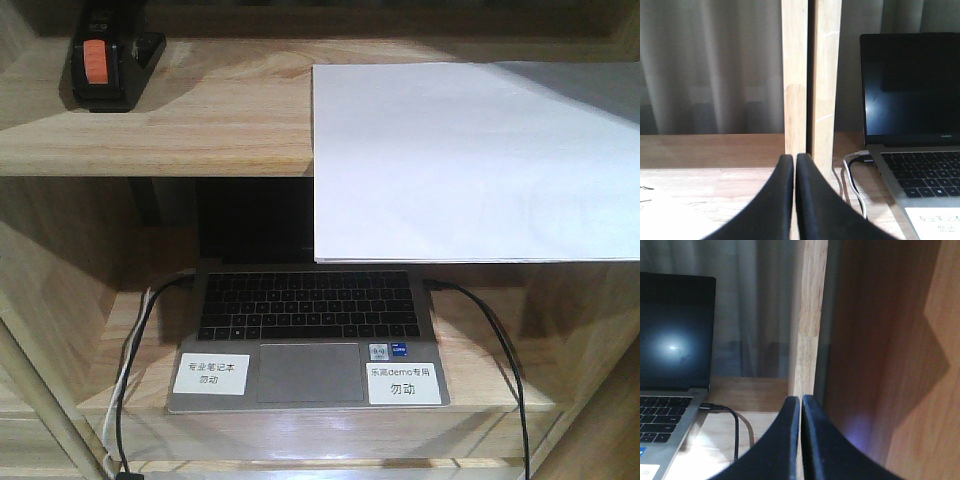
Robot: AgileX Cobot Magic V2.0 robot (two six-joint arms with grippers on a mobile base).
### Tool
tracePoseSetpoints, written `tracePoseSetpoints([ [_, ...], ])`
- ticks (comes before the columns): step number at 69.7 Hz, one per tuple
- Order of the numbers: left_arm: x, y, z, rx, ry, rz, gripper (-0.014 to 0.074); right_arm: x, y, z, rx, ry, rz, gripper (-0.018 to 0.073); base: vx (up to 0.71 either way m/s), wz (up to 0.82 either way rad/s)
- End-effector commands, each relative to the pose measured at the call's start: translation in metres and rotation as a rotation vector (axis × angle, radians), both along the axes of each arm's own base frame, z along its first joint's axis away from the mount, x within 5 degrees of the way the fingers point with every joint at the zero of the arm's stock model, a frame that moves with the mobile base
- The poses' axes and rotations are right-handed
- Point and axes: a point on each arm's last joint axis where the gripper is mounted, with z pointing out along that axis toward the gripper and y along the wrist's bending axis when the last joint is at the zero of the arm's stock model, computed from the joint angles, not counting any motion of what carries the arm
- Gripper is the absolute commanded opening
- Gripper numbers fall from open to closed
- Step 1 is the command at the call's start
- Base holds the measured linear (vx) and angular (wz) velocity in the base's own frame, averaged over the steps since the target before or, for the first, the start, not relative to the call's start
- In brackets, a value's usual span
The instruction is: Grab stapler and paper to desk for stapling
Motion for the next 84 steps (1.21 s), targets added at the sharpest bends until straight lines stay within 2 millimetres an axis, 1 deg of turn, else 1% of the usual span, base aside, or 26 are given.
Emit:
tracePoseSetpoints([
  [1,-0.0006,0.0004,0.0042,-0.019,-0.079,0.004,-0.0006,-0.0004,-0.0003,0.0066,-0.014,-0.078,-0.006,-0.0006,0.00,0.00],
  [77,-0.0006,0.0004,0.0042,-0.019,-0.079,0.004,-0.0006,-0.0004,-0.0003,0.0067,-0.019,-0.079,-0.006,-0.0006,0.00,0.00],
  [84,-0.0006,0.0004,0.0042,-0.019,-0.079,0.004,-0.0006,-0.0005,-0.0003,0.0086,-0.019,-0.099,-0.006,-0.0006,0.00,0.00],
])
